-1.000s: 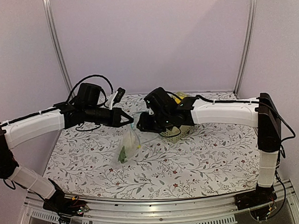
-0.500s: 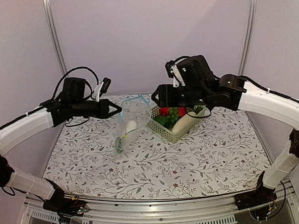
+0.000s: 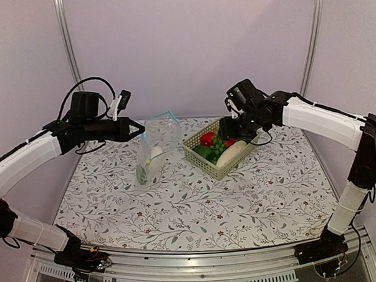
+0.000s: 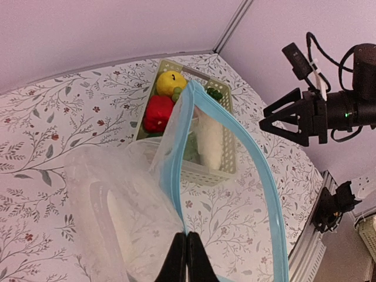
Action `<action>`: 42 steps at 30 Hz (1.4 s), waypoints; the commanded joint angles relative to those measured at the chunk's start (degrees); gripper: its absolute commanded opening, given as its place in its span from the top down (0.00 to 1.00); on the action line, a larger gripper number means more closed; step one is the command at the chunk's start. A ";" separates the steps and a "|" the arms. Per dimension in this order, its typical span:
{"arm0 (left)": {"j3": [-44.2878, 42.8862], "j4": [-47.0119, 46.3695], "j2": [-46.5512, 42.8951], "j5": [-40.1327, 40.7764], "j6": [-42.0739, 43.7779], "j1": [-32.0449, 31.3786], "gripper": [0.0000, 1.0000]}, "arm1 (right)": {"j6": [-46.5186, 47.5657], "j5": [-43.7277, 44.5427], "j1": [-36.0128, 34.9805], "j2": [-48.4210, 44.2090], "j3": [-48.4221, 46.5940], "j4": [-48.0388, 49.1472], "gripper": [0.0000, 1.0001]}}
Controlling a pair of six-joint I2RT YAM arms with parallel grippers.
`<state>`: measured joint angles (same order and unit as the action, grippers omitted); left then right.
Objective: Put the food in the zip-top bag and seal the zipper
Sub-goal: Pick up the fake fruit from the bin.
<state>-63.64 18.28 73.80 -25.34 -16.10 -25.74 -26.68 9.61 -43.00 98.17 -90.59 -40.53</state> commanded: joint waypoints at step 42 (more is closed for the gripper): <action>1.81 1.40 -3.39 3.98 0.52 2.13 1.00 | 2.37 3.75 6.69 33.08 -16.46 4.84 0.60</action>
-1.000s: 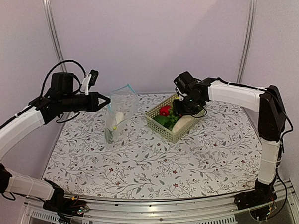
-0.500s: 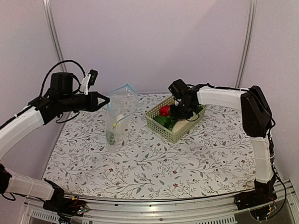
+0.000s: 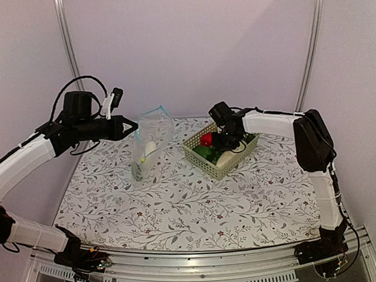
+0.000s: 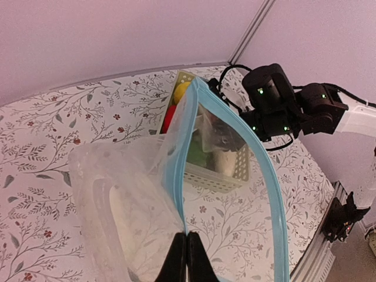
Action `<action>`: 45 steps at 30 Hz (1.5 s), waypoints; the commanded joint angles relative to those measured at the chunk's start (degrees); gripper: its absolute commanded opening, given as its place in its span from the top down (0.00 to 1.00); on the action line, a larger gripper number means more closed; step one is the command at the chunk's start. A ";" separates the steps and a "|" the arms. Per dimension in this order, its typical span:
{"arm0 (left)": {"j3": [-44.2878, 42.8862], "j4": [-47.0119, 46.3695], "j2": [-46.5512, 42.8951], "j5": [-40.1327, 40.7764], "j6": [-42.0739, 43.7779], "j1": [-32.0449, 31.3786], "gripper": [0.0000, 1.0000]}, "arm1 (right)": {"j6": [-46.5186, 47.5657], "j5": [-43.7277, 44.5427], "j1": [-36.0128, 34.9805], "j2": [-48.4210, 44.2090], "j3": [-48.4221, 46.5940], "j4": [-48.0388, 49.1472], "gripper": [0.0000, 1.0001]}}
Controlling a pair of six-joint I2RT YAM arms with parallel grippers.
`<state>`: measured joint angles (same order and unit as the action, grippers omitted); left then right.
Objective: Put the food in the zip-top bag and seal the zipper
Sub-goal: Pick up the fake fruit from the bin.
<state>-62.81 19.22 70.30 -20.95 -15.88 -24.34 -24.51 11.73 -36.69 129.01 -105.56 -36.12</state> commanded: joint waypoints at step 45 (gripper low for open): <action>1.17 0.09 0.54 -1.95 -0.32 0.70 1.00 | -1.16 -0.01 0.46 -17.20 4.01 3.95 1.00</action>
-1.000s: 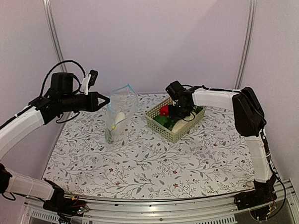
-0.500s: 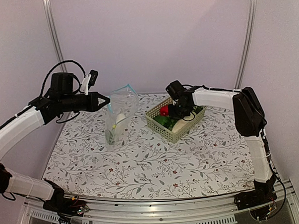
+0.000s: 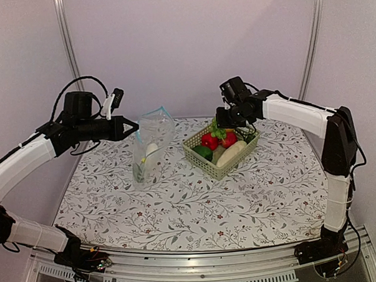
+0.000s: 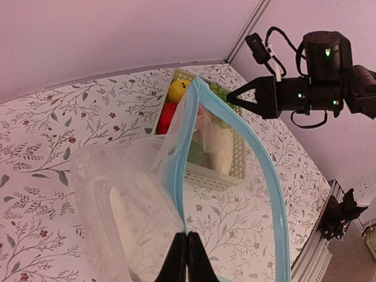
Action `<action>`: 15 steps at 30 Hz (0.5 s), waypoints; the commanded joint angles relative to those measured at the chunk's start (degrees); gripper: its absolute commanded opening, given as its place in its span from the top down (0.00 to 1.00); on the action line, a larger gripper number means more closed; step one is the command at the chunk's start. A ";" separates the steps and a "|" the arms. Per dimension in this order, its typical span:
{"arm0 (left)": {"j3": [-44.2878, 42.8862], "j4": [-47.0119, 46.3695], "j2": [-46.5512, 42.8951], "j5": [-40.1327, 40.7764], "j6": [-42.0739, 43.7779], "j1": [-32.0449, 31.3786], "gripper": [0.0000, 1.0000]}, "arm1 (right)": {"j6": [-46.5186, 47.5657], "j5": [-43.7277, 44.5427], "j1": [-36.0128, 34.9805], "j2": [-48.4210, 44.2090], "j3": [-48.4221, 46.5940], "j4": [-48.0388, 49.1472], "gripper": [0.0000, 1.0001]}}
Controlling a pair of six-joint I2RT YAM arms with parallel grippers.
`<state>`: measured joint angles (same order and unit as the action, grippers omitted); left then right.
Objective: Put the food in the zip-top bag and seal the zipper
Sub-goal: Pick up the fake fruit from the bin.
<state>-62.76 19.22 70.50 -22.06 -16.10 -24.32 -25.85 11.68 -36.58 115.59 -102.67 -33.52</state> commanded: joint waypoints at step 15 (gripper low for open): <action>1.68 -1.05 3.11 -2.96 -1.92 0.19 1.00 | 4.10 -17.73 0.27 -20.68 7.70 0.10 1.00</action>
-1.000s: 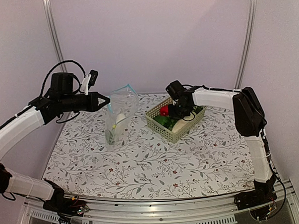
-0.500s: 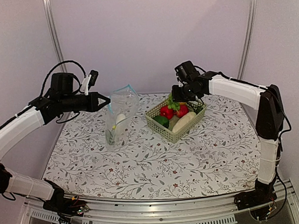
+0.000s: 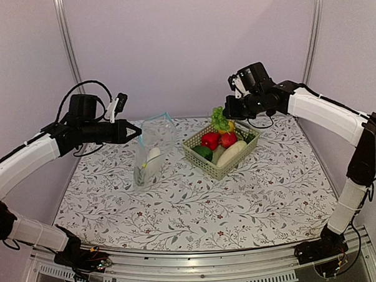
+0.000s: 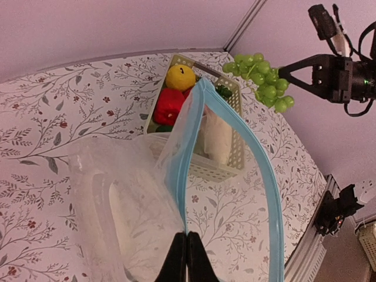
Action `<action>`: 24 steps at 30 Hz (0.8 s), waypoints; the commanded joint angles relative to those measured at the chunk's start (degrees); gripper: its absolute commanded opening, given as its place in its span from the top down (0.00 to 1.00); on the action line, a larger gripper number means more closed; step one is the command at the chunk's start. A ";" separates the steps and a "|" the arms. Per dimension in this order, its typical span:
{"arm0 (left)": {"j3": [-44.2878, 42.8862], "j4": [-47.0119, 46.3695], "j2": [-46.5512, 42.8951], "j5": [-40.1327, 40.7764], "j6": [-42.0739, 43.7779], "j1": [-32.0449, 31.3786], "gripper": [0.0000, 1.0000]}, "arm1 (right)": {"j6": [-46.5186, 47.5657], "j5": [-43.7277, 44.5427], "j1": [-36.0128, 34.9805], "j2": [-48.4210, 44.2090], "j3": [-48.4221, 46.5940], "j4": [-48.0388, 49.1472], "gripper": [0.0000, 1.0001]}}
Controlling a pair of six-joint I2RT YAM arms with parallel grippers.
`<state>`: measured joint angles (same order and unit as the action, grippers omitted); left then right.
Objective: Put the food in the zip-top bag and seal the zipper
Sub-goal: Pick up the fake fruit from the bin, then place the fake fruit in the zipper food storage bag.
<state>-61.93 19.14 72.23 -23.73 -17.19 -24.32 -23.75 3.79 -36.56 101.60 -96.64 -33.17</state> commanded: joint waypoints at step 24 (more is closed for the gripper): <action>1.46 -3.75 8.81 -4.89 -2.13 -9.03 1.00 | -3.54 -47.09 -6.91 -11.92 6.53 -1.34 1.00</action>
<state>-60.99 16.82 80.38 -27.81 -19.14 -32.38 -25.54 -40.18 -42.19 88.99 -91.07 -34.33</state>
